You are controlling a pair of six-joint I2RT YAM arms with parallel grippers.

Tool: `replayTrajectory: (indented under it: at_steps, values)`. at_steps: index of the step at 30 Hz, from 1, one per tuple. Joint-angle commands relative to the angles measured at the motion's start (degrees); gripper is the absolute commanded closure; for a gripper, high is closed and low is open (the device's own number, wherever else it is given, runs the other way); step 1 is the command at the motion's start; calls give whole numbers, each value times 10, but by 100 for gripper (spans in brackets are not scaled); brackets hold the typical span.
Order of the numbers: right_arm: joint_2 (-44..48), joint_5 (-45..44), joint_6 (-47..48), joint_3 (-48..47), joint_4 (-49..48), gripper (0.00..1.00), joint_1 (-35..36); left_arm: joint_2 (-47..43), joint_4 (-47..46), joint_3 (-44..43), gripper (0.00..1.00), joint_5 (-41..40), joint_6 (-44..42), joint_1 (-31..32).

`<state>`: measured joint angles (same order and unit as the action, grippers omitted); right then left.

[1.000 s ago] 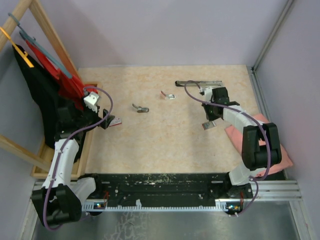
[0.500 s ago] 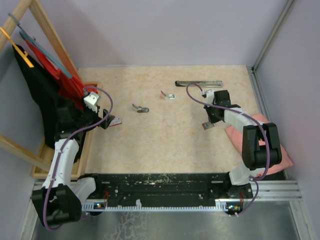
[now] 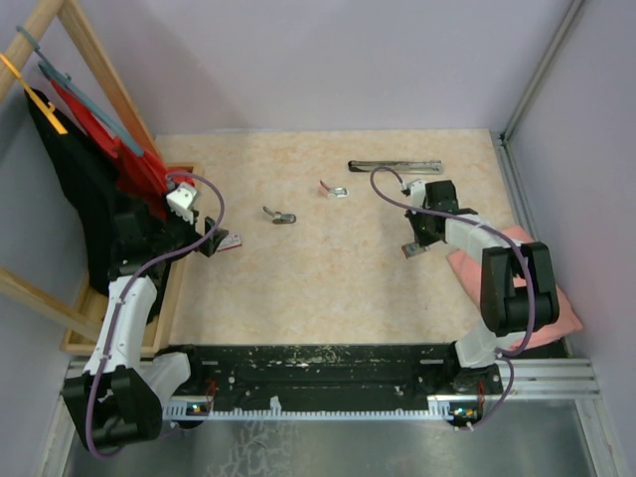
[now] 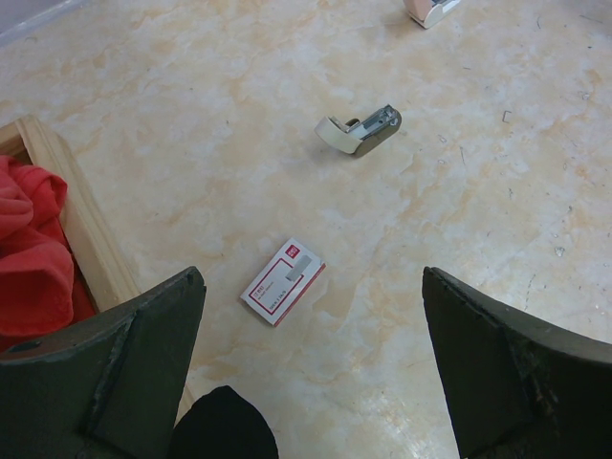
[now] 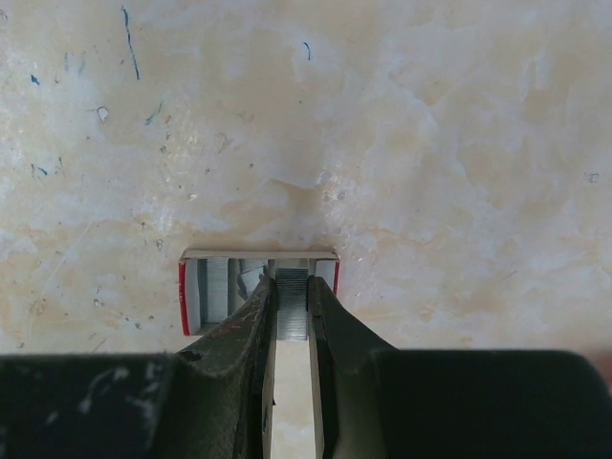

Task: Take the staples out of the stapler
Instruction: Place the staple in the staple box.

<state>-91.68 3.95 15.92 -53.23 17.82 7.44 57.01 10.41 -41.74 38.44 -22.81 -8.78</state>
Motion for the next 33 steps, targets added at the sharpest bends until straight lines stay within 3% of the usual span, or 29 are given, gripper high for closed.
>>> replayTrajectory:
  at_steps: [1, 33]
  values:
    - [2, -3, 2, 0, -8, 84, -8, 0, 0, -9, 1, 12, -5, -4]
    - [-25, 8, -3, 3, -1, 83, -12, 0, -1, -8, 1, 13, -4, -4]
